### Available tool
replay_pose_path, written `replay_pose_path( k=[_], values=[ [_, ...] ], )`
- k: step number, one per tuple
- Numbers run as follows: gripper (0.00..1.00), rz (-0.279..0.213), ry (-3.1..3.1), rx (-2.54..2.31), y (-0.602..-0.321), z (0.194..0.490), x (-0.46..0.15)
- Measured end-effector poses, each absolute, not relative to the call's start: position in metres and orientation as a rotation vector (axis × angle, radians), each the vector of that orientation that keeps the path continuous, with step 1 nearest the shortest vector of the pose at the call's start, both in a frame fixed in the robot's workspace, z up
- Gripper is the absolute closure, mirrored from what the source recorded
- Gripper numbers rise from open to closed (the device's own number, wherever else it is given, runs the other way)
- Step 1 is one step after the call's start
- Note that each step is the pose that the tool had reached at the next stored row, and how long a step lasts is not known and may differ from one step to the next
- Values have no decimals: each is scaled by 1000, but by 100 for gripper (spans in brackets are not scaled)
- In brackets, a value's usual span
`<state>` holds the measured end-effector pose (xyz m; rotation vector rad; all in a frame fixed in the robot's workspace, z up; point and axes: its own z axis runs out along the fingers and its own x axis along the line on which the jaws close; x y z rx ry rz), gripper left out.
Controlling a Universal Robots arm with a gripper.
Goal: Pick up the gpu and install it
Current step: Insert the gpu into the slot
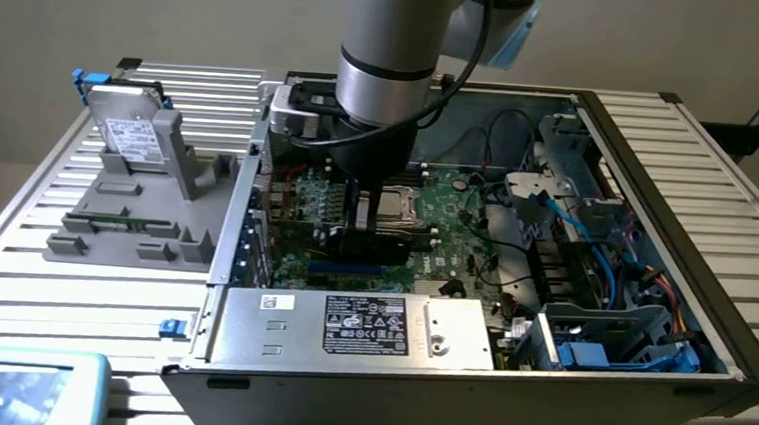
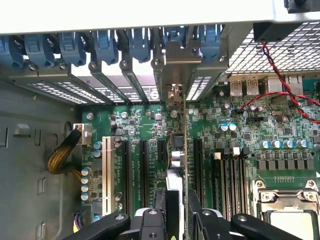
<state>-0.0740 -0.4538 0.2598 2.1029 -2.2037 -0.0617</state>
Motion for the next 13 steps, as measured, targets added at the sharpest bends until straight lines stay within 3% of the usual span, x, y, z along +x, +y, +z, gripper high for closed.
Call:
replay_pose_path(
  k=[13],
  values=[
    [72, -81, -2219, 2103, -454, 257, -74]
  ],
)
